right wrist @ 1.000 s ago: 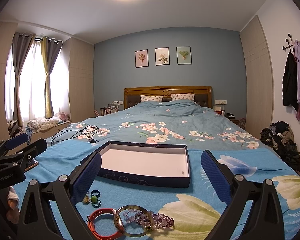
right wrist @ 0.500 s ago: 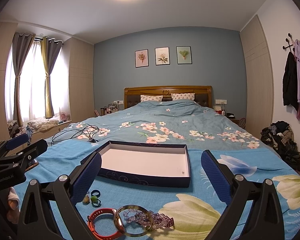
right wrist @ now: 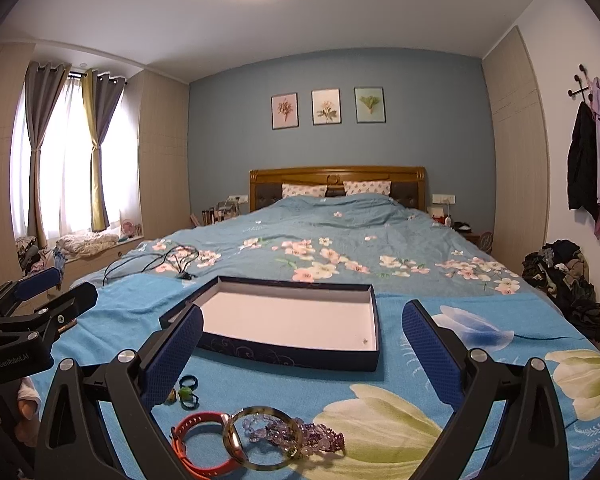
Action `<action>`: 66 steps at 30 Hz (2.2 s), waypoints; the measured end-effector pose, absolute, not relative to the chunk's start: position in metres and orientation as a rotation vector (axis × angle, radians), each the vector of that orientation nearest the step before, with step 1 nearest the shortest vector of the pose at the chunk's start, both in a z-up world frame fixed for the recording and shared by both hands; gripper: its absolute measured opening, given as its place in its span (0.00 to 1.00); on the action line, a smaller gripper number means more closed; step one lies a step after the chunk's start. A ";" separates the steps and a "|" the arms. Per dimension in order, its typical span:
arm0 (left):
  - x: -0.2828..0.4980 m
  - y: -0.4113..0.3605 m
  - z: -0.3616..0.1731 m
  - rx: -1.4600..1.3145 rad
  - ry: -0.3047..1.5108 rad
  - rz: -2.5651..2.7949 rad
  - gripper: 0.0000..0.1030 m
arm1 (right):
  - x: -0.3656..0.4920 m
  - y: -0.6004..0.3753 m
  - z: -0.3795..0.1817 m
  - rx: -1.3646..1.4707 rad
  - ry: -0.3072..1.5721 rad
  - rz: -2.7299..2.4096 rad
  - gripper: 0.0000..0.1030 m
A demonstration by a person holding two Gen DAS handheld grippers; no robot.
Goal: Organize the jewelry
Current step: 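Grasp the orange watch band with the left tool while the right tool grasps the tortoiseshell bangle, then carry the watch band with the left tool while the right tool carries the bangle into the box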
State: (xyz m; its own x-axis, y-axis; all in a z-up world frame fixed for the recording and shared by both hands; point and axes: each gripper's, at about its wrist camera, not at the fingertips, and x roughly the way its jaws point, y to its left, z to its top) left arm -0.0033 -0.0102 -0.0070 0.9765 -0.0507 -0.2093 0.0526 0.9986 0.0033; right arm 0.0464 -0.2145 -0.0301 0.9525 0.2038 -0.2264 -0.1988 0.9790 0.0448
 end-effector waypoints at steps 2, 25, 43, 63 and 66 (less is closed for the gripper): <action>0.000 -0.013 -0.011 0.018 0.249 -0.091 0.94 | 0.051 -0.218 -0.032 0.019 0.269 0.208 0.93; 0.065 -0.083 -0.074 0.284 0.652 -0.508 0.49 | 0.080 -0.236 -0.098 0.183 0.833 0.488 0.32; 0.068 -0.078 -0.077 0.254 0.798 -0.642 0.31 | 0.091 -0.240 -0.110 0.130 0.904 0.464 0.05; 0.097 -0.075 -0.079 0.196 0.834 -0.674 0.06 | 0.090 -0.249 -0.099 0.144 0.859 0.484 0.04; 0.101 -0.062 -0.073 0.139 0.827 -0.651 0.06 | 0.093 -0.252 -0.086 0.143 0.821 0.488 0.04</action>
State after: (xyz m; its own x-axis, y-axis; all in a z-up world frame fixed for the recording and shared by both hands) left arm 0.1013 -0.0619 -0.0735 0.4964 -0.4827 -0.7215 0.5876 0.7987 -0.1301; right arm 0.0932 -0.2517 -0.0864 0.5780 0.4698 -0.6673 -0.3611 0.8805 0.3072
